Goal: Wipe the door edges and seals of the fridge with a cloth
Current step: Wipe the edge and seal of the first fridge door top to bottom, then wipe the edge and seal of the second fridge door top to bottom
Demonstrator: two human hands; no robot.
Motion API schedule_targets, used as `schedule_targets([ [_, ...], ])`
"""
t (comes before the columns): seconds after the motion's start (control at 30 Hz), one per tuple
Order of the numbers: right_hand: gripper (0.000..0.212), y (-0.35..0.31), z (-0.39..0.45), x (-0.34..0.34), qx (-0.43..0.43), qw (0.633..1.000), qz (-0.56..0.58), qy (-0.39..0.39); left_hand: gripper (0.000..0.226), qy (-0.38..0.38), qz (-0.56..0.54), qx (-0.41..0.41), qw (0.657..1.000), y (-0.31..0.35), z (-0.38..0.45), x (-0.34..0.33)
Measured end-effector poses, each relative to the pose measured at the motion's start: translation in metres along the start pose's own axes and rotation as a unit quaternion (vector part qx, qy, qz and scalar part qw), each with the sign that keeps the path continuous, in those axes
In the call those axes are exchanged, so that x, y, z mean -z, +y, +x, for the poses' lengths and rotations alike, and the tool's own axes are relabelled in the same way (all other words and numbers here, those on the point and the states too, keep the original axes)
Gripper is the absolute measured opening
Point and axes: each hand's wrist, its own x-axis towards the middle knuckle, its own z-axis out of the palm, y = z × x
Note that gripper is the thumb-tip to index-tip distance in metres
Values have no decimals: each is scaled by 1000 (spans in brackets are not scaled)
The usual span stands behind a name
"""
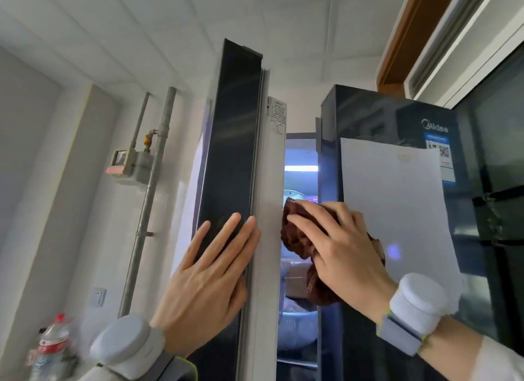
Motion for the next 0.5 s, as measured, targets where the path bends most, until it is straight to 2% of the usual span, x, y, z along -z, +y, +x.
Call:
schedule_targets([
  [0.13, 47, 3, -22, 4, 14, 994, -78, -75, 49, -3, 9, -52, 999, 22, 1, -13],
  [0.23, 40, 4, -40, 0, 12, 976, -137, -168, 50, -23, 15, -51, 998, 34, 4, -21],
  [0.33, 34, -2, -35, 2, 26, 936, -202, -288, 51, -45, 46, -57, 996, 41, 10, -31],
  [0.43, 27, -9, -30, -5, 35, 894, -208, -395, 52, -62, 61, -56, 995, 49, 13, -43],
  [0.5, 28, -14, -21, -2, 118, 855, -287, -415, 53, -69, 54, -55, 995, 56, 17, -50],
])
